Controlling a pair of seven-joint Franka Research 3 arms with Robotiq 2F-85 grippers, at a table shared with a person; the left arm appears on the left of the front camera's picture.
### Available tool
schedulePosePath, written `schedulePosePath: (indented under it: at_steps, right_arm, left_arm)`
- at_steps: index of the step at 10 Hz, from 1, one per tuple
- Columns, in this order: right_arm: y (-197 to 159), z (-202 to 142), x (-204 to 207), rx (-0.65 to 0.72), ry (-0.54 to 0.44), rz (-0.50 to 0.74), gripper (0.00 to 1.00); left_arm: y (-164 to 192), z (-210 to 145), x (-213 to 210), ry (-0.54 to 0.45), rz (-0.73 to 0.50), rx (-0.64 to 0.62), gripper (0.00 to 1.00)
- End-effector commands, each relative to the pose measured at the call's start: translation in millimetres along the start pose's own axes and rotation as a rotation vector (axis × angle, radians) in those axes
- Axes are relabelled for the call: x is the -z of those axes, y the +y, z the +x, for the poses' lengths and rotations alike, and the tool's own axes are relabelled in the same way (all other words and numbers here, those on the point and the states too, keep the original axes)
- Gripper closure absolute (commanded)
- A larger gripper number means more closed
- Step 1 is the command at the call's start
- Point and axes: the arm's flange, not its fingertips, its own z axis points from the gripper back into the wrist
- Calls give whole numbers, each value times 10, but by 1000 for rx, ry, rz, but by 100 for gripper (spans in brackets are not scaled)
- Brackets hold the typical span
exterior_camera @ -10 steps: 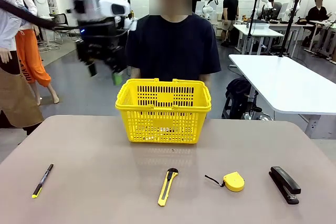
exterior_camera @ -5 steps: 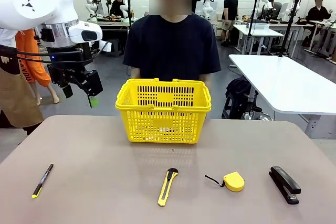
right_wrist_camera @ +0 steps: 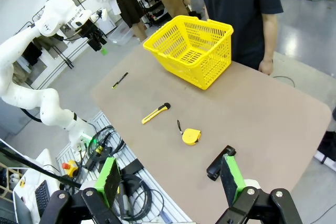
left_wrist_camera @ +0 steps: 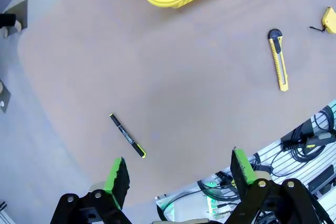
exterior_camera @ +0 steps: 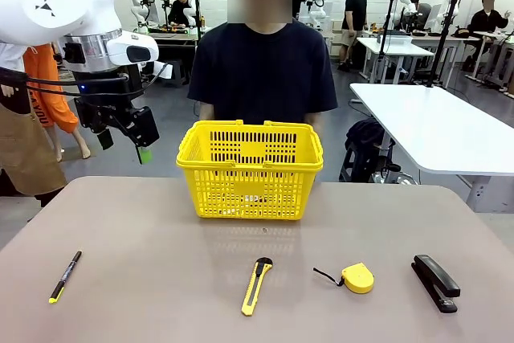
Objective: Place the items the person wants into the basket.
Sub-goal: Pick up the item the person points to and place it in the Market Basket.
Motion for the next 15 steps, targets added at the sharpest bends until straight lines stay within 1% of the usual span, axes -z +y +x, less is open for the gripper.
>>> schedulePosePath:
  at_steps: [1,2,3,4,5,6,7,8,9,10,11,12,13,15]
  right_arm:
    - [-2,25,-19,-15,-16,16,0]
    - [-2,25,-19,-15,-16,16,0]
    - [-2,25,-19,-15,-16,16,0]
    - [-2,25,-19,-15,-16,16,0]
    - [-2,25,-19,-15,-16,16,0]
    - [-2,25,-19,-15,-16,16,0]
    - [-2,25,-19,-15,-16,16,0]
    - [-2,25,-19,-15,-16,16,0]
    - [-2,25,-19,-15,-16,16,0]
    - [-2,25,-19,-15,-16,16,0]
    - [-2,25,-19,-15,-16,16,0]
    - [-2,25,-19,-15,-16,16,0]
    - [-2,25,-19,-15,-16,16,0]
    - [-2,25,-19,-15,-16,16,0]
  left_arm:
    - [0,0,0,0,0,0,0]
    - [240,-247,-236,-65,-169,103,0]
    - [518,-544,-517,-191,-249,148,0]
    - [791,-912,-820,-266,-292,218,0]
    - [1009,-1206,-1003,-338,-274,295,0]
    - [1241,-1432,-1090,-395,-303,349,0]
    - [1478,-1607,-1067,-437,-342,372,0]
    - [1721,-1756,-950,-467,-359,382,0]
    - [1867,-1830,-879,-482,-377,388,0]
    - [2059,-1940,-802,-525,-419,369,0]
    - [2168,-2045,-718,-570,-431,357,0]
    - [2242,-2101,-657,-640,-440,326,0]
    - [2322,-2144,-662,-691,-438,293,0]
    - [2367,-2116,-714,-694,-433,278,0]
